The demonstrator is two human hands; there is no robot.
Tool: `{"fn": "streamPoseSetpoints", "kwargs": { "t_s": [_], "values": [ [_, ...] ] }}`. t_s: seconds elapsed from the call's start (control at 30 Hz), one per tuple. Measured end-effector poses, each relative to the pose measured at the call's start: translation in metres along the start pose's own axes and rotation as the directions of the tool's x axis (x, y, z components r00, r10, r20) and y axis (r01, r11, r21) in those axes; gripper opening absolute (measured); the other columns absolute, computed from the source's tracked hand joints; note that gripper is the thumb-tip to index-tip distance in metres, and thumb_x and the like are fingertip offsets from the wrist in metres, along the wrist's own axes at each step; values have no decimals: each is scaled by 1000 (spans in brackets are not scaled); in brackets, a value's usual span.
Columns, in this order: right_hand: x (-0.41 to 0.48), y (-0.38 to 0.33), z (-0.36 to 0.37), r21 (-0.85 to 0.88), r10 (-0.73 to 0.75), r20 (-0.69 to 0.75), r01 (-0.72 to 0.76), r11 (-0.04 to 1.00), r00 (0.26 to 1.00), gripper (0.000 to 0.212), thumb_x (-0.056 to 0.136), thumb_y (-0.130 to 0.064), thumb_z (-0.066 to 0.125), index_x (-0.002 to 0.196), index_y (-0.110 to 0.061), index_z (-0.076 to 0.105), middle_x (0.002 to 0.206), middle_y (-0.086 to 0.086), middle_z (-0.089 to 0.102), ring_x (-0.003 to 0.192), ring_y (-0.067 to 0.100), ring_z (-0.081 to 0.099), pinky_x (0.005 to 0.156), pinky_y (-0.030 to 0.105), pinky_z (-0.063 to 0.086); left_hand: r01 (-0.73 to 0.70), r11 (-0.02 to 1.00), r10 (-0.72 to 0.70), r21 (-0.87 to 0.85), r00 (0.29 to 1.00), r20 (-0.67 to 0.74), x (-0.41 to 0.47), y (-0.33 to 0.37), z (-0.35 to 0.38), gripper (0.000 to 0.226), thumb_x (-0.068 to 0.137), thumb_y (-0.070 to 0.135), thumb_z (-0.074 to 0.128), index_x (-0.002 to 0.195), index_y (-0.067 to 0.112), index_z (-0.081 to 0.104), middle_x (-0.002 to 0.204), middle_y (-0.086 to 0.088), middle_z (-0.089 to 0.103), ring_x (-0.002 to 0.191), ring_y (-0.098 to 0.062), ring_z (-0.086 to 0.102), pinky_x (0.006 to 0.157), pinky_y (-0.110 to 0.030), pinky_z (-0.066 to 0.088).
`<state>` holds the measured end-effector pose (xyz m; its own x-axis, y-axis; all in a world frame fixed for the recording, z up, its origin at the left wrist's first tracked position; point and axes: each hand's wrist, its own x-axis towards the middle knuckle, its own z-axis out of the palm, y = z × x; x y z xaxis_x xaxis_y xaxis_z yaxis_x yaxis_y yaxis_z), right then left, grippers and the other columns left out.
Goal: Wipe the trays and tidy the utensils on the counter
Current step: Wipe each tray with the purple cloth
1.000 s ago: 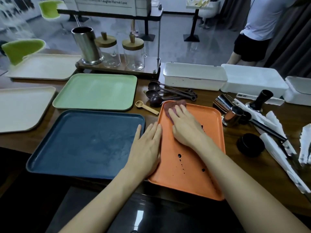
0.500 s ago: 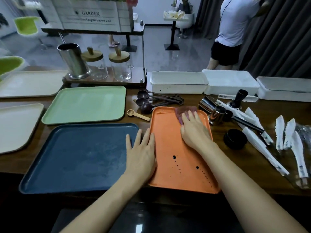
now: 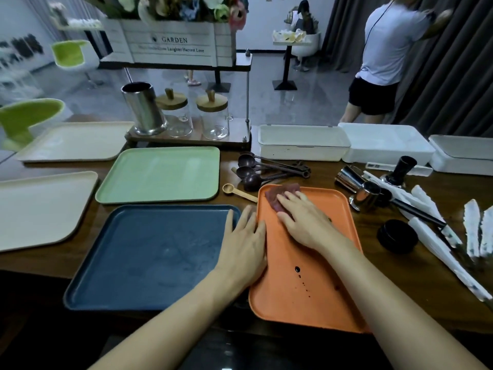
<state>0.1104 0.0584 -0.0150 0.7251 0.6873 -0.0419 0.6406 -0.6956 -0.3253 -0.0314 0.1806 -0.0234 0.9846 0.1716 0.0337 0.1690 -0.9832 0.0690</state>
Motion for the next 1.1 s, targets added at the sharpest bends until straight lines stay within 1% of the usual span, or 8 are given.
{"fn": "streamPoseSetpoints", "kwargs": {
  "t_s": [0.13, 0.37, 0.5, 0.63, 0.7, 0.83, 1.0, 1.1],
  "values": [
    [9, -21, 6, -147, -112, -12, 109, 983, 994, 50, 105, -29, 41, 154, -21, 35, 160, 5, 28, 144, 28, 22, 116, 45, 32, 27, 998, -29, -56, 999, -28, -1, -1, 6, 70, 88, 34, 18, 146, 11, 51, 156, -13, 46, 154, -39, 23, 123, -62, 16],
    [20, -37, 13, -276, 40, 19, -33, 961, 999, 58, 104, -30, 34, 159, -26, 16, 169, -1, 7, 154, 31, 3, 117, 46, 24, 11, 999, -13, -35, 999, -48, 0, 0, 14, 51, 92, 25, 34, 134, 12, 61, 158, -5, 45, 154, -38, 25, 121, -61, 19],
    [19, -32, 11, -294, 123, -15, -122, 948, 992, 60, 103, -25, 38, 159, -25, 17, 169, 1, 8, 155, 31, 1, 120, 46, 19, 13, 1000, -13, -1, 998, -61, -3, 2, 16, 57, 92, 28, 21, 128, 14, 63, 157, -2, 48, 154, -40, 24, 121, -64, 18],
    [9, -13, 6, -276, 263, -61, -269, 923, 963, 61, 101, -17, 36, 159, -23, 17, 169, 2, 7, 155, 33, -1, 122, 47, 17, 5, 1000, -5, 10, 999, 39, -2, 2, 9, 86, 82, 36, -11, 150, 17, 39, 171, 2, 16, 157, -38, -10, 124, -62, -5],
    [7, -12, 2, -249, 301, -57, -306, 919, 952, 64, 99, -14, 39, 159, -23, 18, 169, 2, 8, 155, 33, -2, 123, 47, 15, -5, 1000, 5, 7, 999, 36, -3, 2, 8, 89, 81, 35, -13, 152, 17, 36, 172, 1, 11, 156, -37, -15, 124, -62, -6],
    [17, -24, 5, -203, 232, -63, -240, 949, 971, 62, 97, -13, 41, 157, -19, 25, 168, 5, 14, 155, 35, 1, 123, 46, 15, 14, 1000, -15, -12, 999, -37, -2, 0, 12, 77, 87, 33, 0, 146, 14, 47, 171, -8, 12, 156, -41, -12, 124, -62, 1],
    [30, -43, 15, -183, 93, -16, -94, 979, 996, 56, 101, -20, 42, 155, -24, 29, 168, 3, 14, 154, 35, 3, 122, 46, 15, 44, 999, -44, -16, 999, 16, -1, 0, 10, 50, 102, 26, 31, 151, 18, 40, 172, -8, 7, 156, -41, -14, 125, -58, -1],
    [28, -40, 16, -187, 67, -16, -68, 980, 998, 55, 103, -23, 38, 157, -27, 27, 168, 1, 14, 155, 32, 3, 123, 45, 13, 27, 1000, -27, -4, 1000, 0, -1, -1, 9, 50, 103, 26, 30, 152, 18, 38, 172, -6, 6, 156, -37, -18, 125, -59, -3]
  ]
}}
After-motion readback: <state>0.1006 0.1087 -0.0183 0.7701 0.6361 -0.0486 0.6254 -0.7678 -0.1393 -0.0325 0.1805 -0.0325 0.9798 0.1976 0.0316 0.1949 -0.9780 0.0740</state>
